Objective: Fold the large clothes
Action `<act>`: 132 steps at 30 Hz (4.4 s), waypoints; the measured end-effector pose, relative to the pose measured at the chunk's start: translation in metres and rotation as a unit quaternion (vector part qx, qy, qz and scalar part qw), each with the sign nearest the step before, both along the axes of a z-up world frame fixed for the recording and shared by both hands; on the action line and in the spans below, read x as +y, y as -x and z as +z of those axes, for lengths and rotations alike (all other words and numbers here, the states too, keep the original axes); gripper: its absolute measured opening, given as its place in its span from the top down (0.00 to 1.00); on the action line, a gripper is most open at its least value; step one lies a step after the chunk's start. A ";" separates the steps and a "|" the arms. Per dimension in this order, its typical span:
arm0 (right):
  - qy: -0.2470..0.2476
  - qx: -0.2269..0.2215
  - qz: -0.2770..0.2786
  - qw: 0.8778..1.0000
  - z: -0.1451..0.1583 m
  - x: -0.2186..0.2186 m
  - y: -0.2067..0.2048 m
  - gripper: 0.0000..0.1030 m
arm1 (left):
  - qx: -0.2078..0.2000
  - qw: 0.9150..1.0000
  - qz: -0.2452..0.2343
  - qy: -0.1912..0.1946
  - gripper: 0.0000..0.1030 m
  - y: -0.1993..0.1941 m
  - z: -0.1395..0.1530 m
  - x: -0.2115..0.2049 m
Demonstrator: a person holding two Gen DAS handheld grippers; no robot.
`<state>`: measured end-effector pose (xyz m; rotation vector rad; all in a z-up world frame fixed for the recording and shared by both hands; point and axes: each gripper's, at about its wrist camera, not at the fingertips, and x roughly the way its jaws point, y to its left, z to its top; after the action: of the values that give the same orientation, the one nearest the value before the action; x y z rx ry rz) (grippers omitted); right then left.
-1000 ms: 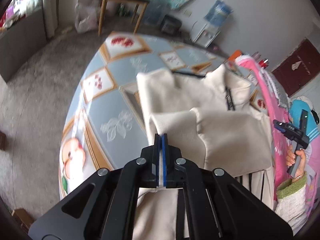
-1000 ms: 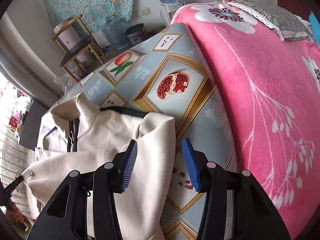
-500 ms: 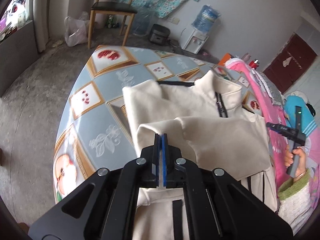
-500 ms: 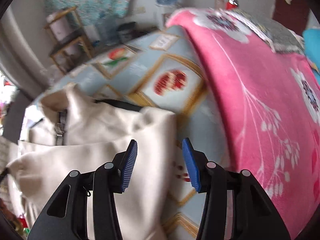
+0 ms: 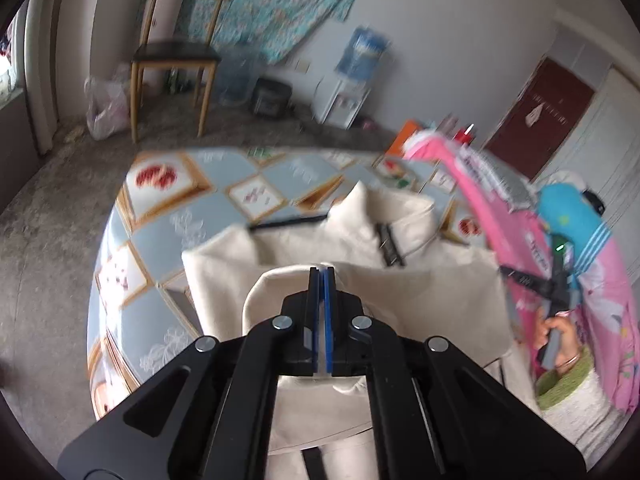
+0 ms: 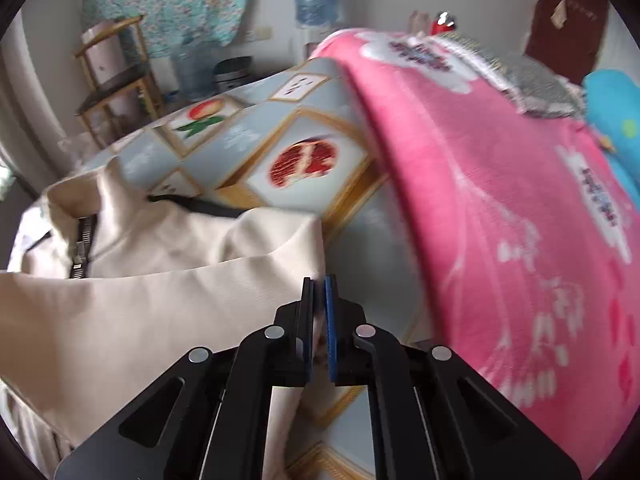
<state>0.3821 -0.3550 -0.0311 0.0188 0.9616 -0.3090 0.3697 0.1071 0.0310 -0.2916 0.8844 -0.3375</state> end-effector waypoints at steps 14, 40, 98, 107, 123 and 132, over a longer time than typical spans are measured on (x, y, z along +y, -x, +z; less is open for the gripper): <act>-0.181 0.018 0.021 0.983 0.008 -0.046 0.024 0.63 | 0.101 0.994 0.041 0.002 0.83 0.015 -0.064 0.037; -0.136 0.031 0.075 0.987 0.018 0.010 0.100 0.61 | 0.090 0.991 0.037 -0.093 0.88 0.059 -0.061 0.019; -0.169 0.002 0.058 0.984 -0.013 0.033 0.368 0.91 | 0.017 0.993 0.081 -0.081 0.96 0.337 -0.064 0.021; -0.155 -0.021 0.070 0.985 0.039 0.032 0.391 0.95 | -0.015 0.998 0.038 -0.057 0.97 0.366 -0.003 0.017; -0.212 -0.052 0.085 0.972 0.050 0.002 0.334 0.95 | 0.006 0.997 0.056 0.054 0.96 0.311 -0.002 0.049; -0.243 -0.055 0.053 0.967 0.030 -0.006 0.201 0.94 | 0.006 0.993 0.116 0.015 0.75 0.185 -0.013 0.058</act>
<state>0.1807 -0.3607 -0.0009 0.4279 0.9056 0.0335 0.1846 0.1653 0.0183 -0.4201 0.8478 -0.1341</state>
